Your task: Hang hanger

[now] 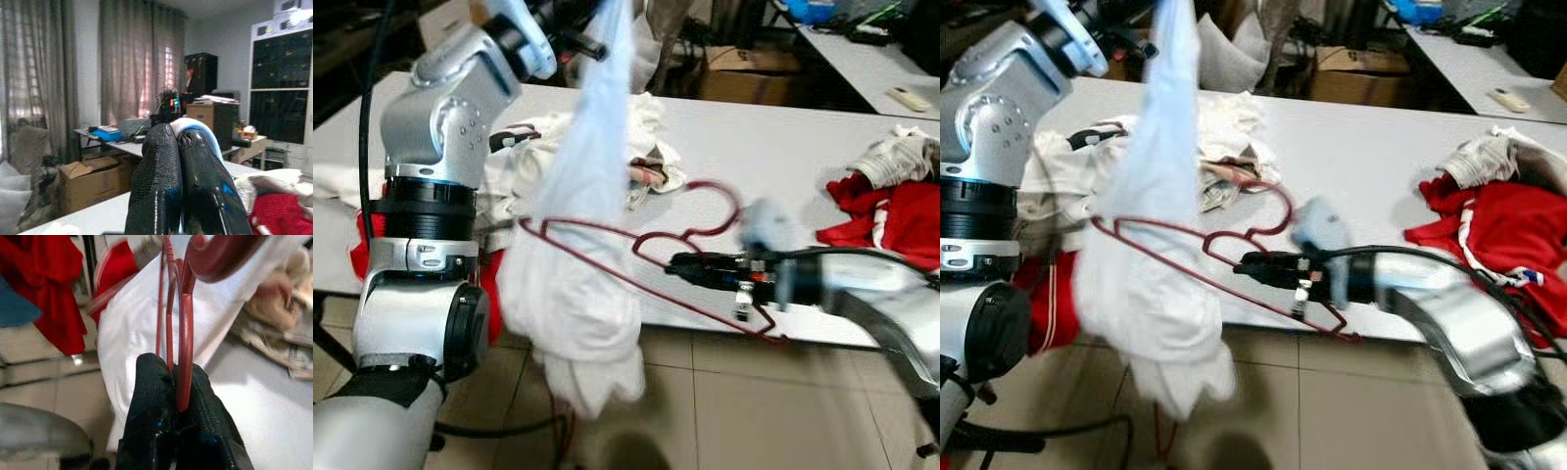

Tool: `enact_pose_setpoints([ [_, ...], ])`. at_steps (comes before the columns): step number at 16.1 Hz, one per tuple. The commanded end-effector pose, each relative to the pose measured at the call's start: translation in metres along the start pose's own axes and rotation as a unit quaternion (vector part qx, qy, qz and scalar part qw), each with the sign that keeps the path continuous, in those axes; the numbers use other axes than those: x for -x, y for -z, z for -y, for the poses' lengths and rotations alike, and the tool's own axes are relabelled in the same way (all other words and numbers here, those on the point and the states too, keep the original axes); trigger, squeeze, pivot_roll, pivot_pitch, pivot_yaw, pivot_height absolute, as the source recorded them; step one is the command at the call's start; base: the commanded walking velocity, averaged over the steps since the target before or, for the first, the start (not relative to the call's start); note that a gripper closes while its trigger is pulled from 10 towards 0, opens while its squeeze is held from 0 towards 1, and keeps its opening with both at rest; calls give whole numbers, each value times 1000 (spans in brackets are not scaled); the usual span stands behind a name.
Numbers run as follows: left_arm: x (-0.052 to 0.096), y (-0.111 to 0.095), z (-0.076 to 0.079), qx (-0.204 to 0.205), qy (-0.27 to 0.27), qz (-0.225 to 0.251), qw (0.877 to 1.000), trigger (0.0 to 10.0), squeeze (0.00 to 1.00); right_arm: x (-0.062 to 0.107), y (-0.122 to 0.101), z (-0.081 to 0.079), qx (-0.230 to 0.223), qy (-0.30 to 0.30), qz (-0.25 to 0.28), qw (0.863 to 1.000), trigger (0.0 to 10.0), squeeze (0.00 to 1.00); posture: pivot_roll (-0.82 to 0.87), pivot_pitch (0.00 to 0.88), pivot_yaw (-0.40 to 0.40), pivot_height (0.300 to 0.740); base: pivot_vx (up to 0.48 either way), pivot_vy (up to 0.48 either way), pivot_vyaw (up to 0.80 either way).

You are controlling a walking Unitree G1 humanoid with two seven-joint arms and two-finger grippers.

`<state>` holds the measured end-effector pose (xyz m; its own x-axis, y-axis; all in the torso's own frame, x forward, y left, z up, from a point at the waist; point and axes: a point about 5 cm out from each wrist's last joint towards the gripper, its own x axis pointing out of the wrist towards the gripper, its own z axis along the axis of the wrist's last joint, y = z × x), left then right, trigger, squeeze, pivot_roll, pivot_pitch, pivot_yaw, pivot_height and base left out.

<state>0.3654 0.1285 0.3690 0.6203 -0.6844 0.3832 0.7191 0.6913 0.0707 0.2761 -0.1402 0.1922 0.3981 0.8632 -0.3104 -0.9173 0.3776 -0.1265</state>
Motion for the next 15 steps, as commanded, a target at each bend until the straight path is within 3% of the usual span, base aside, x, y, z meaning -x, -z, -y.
enact_pose_setpoints([
  [1,-3,-32,10,-11,38,51,998,10000,0,-1,-7,29,19,91,8,996,10000,0,-132,0,-37,740,0,0,0],
  [2,-3,-41,17,-3,62,69,996,10000,0,-1,-18,67,2,222,37,974,10000,0,-127,0,-44,740,0,0,0],
  [3,-4,-43,19,-1,67,74,995,10000,0,1,-22,77,-1,257,48,965,10000,0,-127,0,-44,740,0,0,0],
  [4,-4,-49,23,4,75,88,993,10000,0,14,-35,101,3,346,73,935,10000,0,-121,0,-51,740,0,0,0],
  [5,-2,-57,23,5,73,108,991,10000,0,32,-51,118,8,404,106,908,10000,0,-119,0,-54,740,0,0,0],
  [7,5,-79,11,25,35,176,983,10000,0,81,-103,145,65,495,206,842,10000,0,-124,0,-51,740,0,0,0],
  [8,10,-84,0,27,-2,190,981,10000,0,91,-119,151,81,497,234,832,10000,0,-124,0,-51,740,0,0,0],
  [9,12,-84,-6,29,-21,191,981,10000,0,91,-123,153,83,488,239,835,10000,0,-124,0,-51,740,0,0,0],
  [10,14,-73,-18,12,-64,165,984,10000,0,77,-115,153,89,430,211,873,10000,0,-131,0,-54,740,0,0,0],
  [11,12,-51,-22,-14,-87,116,989,10000,0,57,-95,147,89,364,167,912,10000,0,-131,0,-54,740,0,0,0],
  [12,8,-24,-18,-29,-90,68,993,10000,0,39,-72,138,92,304,127,940,10000,0,-127,0,-61,740,0,0,0],
  [13,5,7,-15,-45,-106,16,993,10000,0,24,-42,125,94,246,81,961,10000,0,-125,0,-66,740,0,0,0],
  [14,2,54,-7,-53,-114,-59,990,10000,0,14,2,104,67,169,24,983,10000,0,-120,0,-71,740,0,0,0],
  [15,3,73,-2,-63,-113,-92,987,10000,0,13,17,92,59,139,6,989,10000,0,-121,0,-69,740,0,0,0],
])
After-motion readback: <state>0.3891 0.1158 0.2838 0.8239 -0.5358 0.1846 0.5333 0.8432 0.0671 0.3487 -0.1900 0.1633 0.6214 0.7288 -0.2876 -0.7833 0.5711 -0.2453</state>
